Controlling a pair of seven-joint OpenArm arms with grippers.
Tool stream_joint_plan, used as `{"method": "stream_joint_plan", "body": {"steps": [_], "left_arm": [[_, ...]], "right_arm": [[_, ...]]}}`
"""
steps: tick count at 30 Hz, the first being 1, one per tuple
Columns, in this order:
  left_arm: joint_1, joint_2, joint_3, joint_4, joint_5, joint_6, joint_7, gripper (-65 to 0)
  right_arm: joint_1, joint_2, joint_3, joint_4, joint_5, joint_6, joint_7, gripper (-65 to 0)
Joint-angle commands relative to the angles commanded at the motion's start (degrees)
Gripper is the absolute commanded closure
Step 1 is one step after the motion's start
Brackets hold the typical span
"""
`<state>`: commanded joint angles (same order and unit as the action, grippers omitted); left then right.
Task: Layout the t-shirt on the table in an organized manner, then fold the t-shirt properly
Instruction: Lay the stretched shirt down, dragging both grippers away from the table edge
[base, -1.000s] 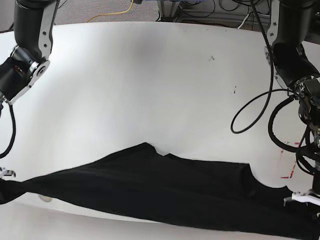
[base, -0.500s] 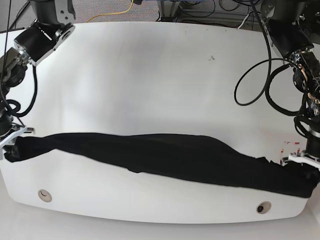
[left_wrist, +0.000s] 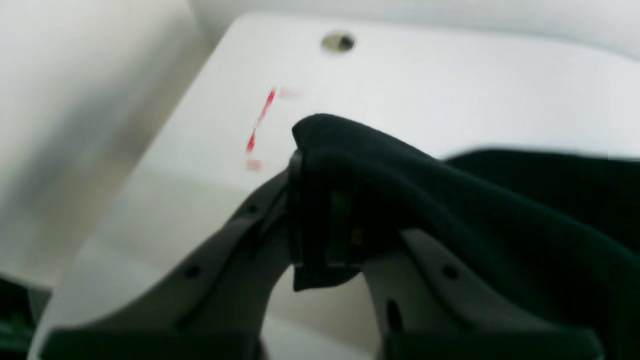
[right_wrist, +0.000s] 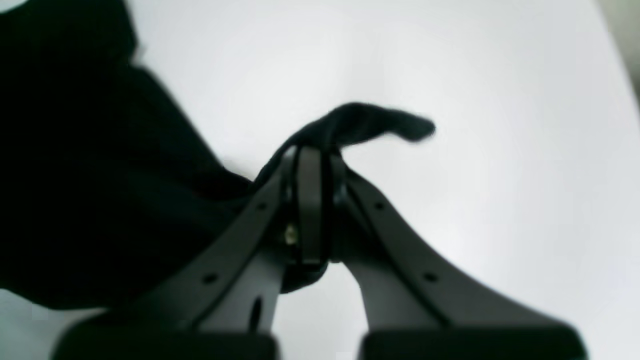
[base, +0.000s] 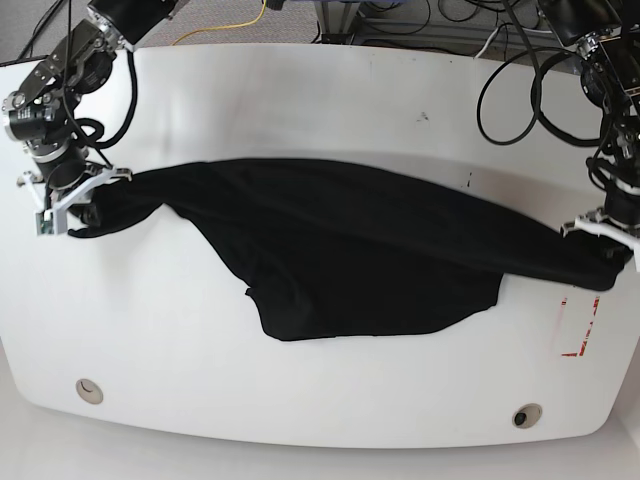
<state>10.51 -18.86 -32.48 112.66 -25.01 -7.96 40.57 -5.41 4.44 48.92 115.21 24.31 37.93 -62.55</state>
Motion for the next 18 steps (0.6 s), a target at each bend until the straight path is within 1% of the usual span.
{"method": "stream_joint_plan", "body": {"steps": [4,7,12,15,18], "left_arm": [[4.48,0.00,-1.76,-0.09,-0.79,0.00,0.00,0.0],[7.47,0.00,-2.46,-0.18,-0.53,0.00,0.00,0.0],[11.87,0.00,-4.13,-0.18,-0.35,0.00,0.00,0.0],[13.71,0.00,-5.19,-0.26,-0.26,0.00,0.00,0.0],[15.38,0.00,-5.80,-0.26,-0.26,0.00,0.00,0.0]], "right_arm": [[-2.99,-3.16,2.11,0.00,0.00,0.00,0.00,-0.2],[-5.36,-4.40,2.90,0.00,0.00,0.00,0.26,-0.2],[-9.93,-7.82,3.43,-0.18,0.00,0.00,3.69,-0.2],[-12.04,-9.32,3.34,-0.18,0.00,0.00,5.45,-0.2],[-13.27,-10.20,3.34,-0.26,-0.35,0.00,6.07,-0.2]]}}
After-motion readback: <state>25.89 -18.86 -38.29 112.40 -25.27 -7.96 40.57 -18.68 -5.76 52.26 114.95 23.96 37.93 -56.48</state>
